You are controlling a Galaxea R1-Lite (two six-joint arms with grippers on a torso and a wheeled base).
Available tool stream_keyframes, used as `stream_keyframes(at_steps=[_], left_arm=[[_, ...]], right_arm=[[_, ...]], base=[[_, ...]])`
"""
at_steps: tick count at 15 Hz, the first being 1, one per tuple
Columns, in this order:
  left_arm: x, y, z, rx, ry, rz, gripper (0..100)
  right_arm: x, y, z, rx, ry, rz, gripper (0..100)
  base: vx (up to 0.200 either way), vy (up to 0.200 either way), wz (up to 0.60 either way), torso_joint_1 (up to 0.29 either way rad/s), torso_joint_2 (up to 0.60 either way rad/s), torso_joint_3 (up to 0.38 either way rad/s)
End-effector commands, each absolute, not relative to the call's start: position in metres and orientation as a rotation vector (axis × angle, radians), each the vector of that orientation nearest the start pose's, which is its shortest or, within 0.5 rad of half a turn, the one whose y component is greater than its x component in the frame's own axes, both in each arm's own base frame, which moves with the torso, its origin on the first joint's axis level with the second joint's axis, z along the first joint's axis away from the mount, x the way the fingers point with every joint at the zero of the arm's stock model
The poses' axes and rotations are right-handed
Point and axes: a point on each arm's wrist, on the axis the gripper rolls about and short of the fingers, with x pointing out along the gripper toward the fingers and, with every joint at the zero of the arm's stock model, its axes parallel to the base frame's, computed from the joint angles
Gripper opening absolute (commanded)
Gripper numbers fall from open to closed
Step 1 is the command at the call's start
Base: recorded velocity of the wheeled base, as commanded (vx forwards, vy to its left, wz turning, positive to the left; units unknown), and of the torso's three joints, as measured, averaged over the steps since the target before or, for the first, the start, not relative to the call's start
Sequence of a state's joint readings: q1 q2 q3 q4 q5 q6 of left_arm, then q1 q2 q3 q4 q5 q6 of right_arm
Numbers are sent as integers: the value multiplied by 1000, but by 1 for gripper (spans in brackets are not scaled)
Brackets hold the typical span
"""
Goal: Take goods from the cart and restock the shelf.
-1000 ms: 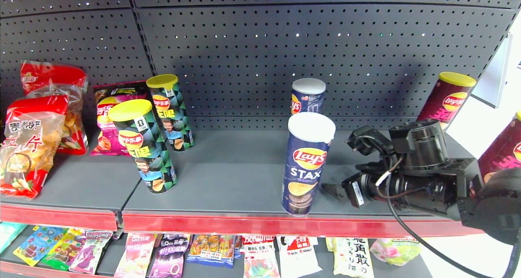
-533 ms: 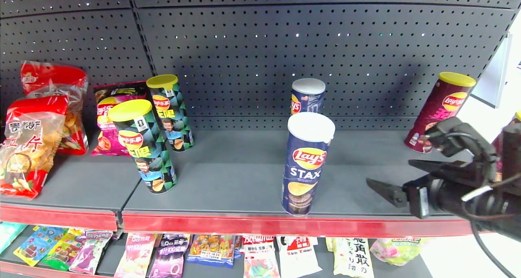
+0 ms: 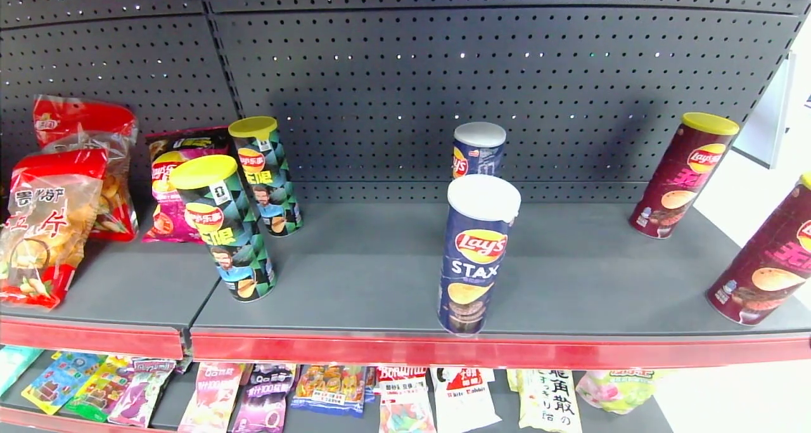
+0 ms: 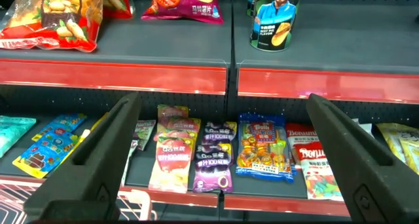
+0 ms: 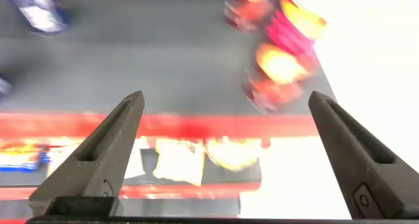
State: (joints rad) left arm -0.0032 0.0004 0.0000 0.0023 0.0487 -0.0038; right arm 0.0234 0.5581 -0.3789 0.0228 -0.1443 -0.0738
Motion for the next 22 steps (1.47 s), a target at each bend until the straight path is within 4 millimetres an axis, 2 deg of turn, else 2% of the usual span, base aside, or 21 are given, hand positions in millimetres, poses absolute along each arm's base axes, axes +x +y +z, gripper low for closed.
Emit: stream_keyframes(at_steps=[1,3,5,9,12,13,14,15,17,22], left_arm=[[-23,1,75,-5,1,46,100],[-23,1,75,-5,1,46,100],[-23,1,75,-5,3,46,100],[-23,1,75,-5,3,46,100],[-23,1,75,-5,3,46,100],[-23,1,75,-5,1,46,100],[-23,1,75,-5,3,46,100],[-23,1,75,-5,3,46,100],[-23,1,75,-5,3,46,100],[-23,1,75,-5,3,46,100]], right_arm=[[-23,-2,142,-82,114,-161,100],[-34,-2,94,-83,44,-55,100],[-26,-2,84,-66,-1,-57,100],[-25,2,83,54,-19,106,100],[-25,0,83,-9,-29,21,100],[-24,-1,82,-16,-38,-62,100],[-23,-2,81,42,-44,-74,100],[-23,-1,78,76,-27,-59,100],[-23,1,76,-26,0,37,100],[-23,0,76,-2,2,15,100]], base=[[0,0,0,0,0,0],[0,0,0,0,0,0],[0,0,0,0,0,0],[0,0,0,0,0,0],[0,0,0,0,0,0],[0,0,0,0,0,0],[0,0,0,0,0,0],[0,0,0,0,0,0],[0,0,0,0,0,0],[0,0,0,0,0,0]])
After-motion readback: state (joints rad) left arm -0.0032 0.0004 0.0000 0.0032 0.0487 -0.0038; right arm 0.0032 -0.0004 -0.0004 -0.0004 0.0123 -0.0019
